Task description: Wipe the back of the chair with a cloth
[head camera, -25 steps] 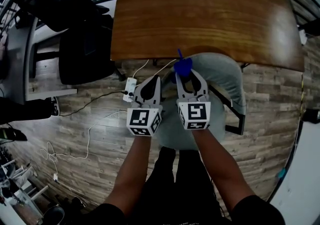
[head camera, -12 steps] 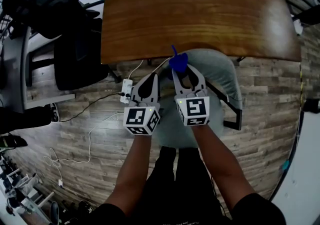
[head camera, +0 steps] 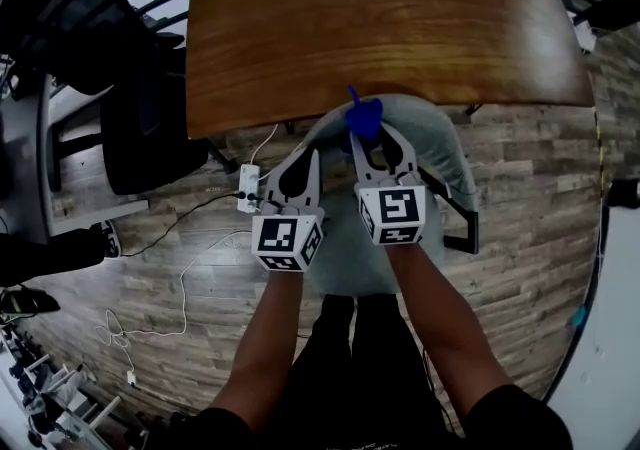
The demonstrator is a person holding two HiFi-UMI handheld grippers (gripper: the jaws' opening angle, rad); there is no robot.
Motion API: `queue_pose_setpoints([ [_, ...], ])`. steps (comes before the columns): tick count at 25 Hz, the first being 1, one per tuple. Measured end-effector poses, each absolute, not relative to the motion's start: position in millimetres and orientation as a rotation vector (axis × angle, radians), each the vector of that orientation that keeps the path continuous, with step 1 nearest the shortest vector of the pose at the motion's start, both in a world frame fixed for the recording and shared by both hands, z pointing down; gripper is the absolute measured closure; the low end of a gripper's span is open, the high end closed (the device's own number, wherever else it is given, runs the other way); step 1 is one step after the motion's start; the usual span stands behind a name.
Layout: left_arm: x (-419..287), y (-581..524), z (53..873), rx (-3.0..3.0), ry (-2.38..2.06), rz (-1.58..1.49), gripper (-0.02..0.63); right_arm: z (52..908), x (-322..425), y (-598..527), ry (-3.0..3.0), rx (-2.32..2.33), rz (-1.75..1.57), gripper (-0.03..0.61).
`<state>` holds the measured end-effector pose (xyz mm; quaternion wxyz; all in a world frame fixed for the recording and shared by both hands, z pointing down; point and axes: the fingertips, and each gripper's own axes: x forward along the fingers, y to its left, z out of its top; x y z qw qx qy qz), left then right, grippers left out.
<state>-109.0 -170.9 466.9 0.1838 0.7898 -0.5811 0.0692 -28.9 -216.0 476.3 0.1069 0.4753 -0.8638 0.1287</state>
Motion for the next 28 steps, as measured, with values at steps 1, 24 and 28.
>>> queue_pose_setpoints([
  [1,-105.2,-171.2,466.2,2.239,-1.636,0.203,0.611,476.1,-24.7,-217.0,-2.537,1.411,0.383,0.443],
  [24,-29.8,-182.6,462.5,2.36,-1.474,0.191,0.612,474.4,47.4,-228.9,-2.44,1.6,0.352,0.445],
  [28,-23.2,-182.6,462.3,2.386,-1.462,0.21,0.611,477.3,61.6,-229.9,-2.408,1.631,0.345,0.445],
])
